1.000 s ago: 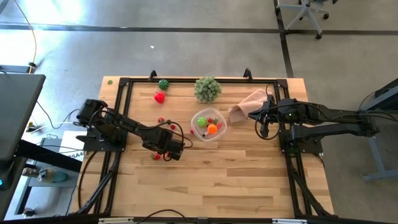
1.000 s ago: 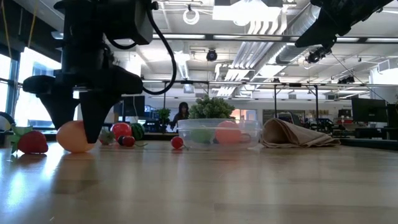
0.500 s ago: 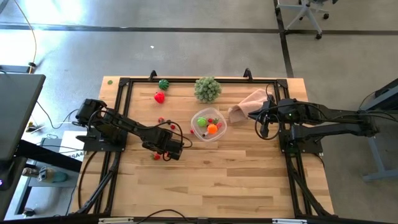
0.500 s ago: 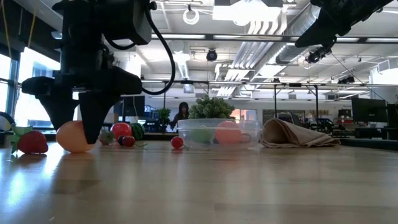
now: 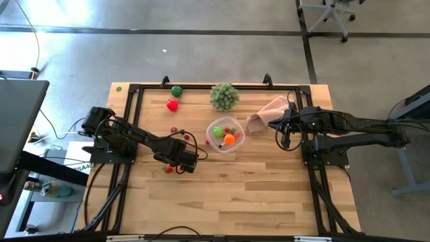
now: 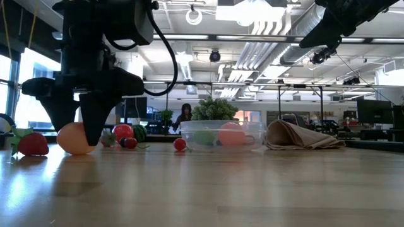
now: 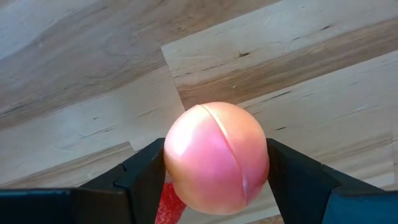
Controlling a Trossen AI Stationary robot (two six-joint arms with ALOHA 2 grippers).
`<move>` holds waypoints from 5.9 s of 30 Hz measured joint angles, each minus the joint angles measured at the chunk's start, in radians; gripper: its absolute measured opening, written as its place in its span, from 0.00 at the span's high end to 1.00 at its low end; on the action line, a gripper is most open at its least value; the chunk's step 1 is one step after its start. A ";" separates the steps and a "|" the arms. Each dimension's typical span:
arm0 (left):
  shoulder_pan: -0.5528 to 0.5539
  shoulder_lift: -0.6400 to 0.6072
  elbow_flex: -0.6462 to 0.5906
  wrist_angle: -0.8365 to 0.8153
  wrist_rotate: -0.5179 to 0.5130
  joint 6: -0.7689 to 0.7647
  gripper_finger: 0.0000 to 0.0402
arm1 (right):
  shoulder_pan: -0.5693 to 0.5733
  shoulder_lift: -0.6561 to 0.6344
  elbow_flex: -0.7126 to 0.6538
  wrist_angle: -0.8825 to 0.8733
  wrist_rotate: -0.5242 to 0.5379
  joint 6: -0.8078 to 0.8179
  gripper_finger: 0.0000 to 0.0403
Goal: Pick and placing Produce into tupperware
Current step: Put the apricot into the container, then put the bottom strawberry into the container
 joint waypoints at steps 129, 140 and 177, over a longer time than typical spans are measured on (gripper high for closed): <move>0.246 0.230 0.742 -0.430 -0.075 0.754 0.49 | 0.000 0.000 0.000 0.000 0.000 0.000 0.93; 0.003 0.177 0.742 -0.705 -0.326 0.293 0.51 | 0.000 0.000 0.000 0.000 -0.001 0.000 0.93; -0.188 -0.111 0.169 -0.244 -0.053 0.291 0.51 | 0.000 0.000 0.000 0.000 -0.003 0.000 0.93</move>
